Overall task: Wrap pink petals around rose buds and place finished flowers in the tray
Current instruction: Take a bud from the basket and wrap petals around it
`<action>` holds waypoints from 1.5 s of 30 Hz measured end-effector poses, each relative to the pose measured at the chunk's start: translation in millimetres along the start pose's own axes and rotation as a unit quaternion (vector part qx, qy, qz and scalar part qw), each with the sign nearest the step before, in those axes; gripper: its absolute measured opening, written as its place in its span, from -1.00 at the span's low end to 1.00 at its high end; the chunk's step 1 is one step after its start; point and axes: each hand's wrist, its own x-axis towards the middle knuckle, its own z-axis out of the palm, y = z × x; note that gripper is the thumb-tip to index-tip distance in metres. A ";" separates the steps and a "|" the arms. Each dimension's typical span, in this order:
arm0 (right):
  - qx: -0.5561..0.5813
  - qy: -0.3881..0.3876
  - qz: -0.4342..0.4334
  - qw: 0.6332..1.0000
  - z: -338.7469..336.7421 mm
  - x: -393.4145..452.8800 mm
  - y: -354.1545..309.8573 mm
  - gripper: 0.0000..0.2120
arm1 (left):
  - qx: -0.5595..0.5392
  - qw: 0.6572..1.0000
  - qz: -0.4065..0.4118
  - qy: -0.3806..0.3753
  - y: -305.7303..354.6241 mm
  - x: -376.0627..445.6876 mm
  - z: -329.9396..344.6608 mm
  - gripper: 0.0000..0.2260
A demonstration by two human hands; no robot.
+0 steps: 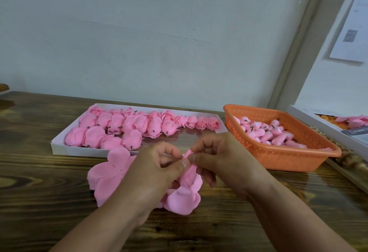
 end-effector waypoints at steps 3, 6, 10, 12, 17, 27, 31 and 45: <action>0.071 0.032 0.021 0.997 -3.5 1.2 1.0 -0.89 | -0.029 0.999 0.000 -0.046 -1.9 1.0 -8.5 -0.89; 0.136 0.052 0.036 0.989 -8.9 2.4 3.4 -0.81 | 0.014 0.991 0.020 -0.129 -10.6 -1.6 -20.0 -0.66; 0.151 0.045 0.036 0.987 -6.0 3.2 5.0 -0.78 | 0.069 0.977 0.065 -0.190 -23.6 -5.9 -12.6 -0.43; 0.148 0.038 0.034 0.988 -3.4 2.0 4.4 -0.78 | 0.042 0.984 0.080 -0.152 -26.5 -4.7 -5.8 -0.55; 0.110 0.033 0.014 0.993 -2.7 -2.8 1.5 -0.81 | 0.003 0.988 0.078 -0.131 -26.8 -5.6 -6.9 -0.62; 0.064 0.043 0.007 0.997 0.7 -6.5 -2.2 -0.88 | -0.071 0.995 0.061 -0.012 -19.1 -10.1 7.0 -0.56; 0.068 0.051 0.013 0.996 3.1 -5.9 -1.0 -0.86 | 0.018 0.990 0.108 0.089 -18.2 -15.2 15.3 -0.75; 0.060 0.077 0.005 0.995 5.9 -4.2 0.3 -0.88 | 0.081 0.978 0.151 0.120 -16.8 -21.8 22.2 -0.67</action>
